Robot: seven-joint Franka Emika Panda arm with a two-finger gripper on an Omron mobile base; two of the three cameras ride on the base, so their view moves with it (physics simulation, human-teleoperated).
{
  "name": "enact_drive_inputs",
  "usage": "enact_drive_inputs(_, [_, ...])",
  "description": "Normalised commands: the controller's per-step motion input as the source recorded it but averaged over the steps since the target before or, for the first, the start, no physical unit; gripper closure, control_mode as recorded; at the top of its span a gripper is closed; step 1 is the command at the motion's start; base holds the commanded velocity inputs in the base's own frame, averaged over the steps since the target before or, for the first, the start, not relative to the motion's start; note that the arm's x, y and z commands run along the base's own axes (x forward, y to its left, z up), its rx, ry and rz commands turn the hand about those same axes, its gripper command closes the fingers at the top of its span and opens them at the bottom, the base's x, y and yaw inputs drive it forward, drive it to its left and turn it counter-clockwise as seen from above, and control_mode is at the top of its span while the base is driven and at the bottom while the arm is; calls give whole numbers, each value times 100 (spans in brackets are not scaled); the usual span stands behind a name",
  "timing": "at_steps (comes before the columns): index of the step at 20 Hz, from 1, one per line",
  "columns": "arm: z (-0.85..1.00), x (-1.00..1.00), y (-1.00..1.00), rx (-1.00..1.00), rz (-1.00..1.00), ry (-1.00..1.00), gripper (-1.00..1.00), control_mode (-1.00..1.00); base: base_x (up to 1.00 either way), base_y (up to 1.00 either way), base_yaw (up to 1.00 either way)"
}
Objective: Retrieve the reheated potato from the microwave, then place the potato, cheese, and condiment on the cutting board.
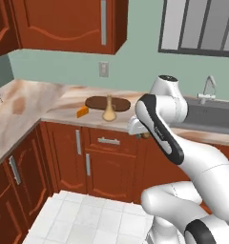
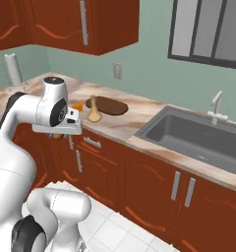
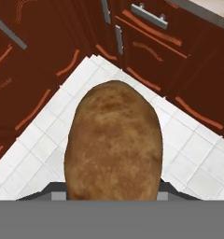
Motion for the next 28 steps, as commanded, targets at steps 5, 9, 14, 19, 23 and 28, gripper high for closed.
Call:
enact_drive_inputs(5, [0,0,0,0,0,0,100,100,66,35,-27])
enact_drive_inputs(9, [0,0,0,0,0,0,100,100,63,26,-28])
enact_drive_inputs(14, [0,0,0,0,0,0,100,100,48,32,-42])
enact_drive_inputs(19, [0,0,0,0,0,0,100,100,20,36,-37])
enact_drive_inputs(23, [0,0,0,0,0,0,100,100,0,61,-27])
enact_drive_inputs(28, [0,0,0,0,0,0,100,100,11,68,-13])
